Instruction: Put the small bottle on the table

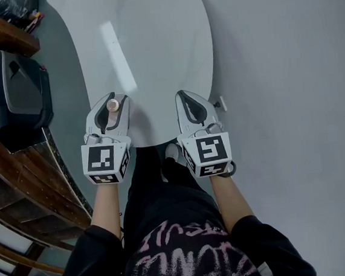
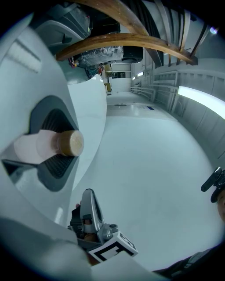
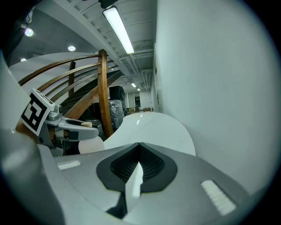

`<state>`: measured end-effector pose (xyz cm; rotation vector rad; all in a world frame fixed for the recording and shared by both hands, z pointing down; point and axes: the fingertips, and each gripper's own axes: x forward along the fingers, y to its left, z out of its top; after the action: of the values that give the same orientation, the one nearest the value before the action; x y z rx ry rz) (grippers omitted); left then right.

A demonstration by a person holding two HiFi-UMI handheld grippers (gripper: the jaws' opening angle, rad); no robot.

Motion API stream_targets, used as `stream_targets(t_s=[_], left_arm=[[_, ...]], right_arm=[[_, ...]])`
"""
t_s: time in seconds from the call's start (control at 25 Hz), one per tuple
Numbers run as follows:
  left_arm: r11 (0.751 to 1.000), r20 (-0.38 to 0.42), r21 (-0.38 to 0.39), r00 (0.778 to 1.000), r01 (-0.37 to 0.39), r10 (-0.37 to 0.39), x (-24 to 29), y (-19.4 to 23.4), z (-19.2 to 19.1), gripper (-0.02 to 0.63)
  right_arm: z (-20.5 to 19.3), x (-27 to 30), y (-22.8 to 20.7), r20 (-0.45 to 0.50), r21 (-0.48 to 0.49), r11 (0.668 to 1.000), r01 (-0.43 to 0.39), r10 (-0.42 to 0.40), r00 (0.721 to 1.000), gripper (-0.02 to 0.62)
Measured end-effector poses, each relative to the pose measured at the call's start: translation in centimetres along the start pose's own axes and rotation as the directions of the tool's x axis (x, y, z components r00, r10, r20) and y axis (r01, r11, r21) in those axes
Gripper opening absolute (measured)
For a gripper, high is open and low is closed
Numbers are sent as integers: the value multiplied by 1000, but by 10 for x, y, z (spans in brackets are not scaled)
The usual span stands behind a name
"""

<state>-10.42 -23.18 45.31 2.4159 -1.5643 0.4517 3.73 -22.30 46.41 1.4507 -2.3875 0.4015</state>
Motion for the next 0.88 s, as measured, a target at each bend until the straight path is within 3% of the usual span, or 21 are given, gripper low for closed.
stream_targets(t_s=[0.88], left_arm=[[1000, -58, -10, 998, 7, -7, 35, 13, -31, 126]], right_arm=[[-29, 35, -3, -58, 38, 999, -15, 17, 998, 11]])
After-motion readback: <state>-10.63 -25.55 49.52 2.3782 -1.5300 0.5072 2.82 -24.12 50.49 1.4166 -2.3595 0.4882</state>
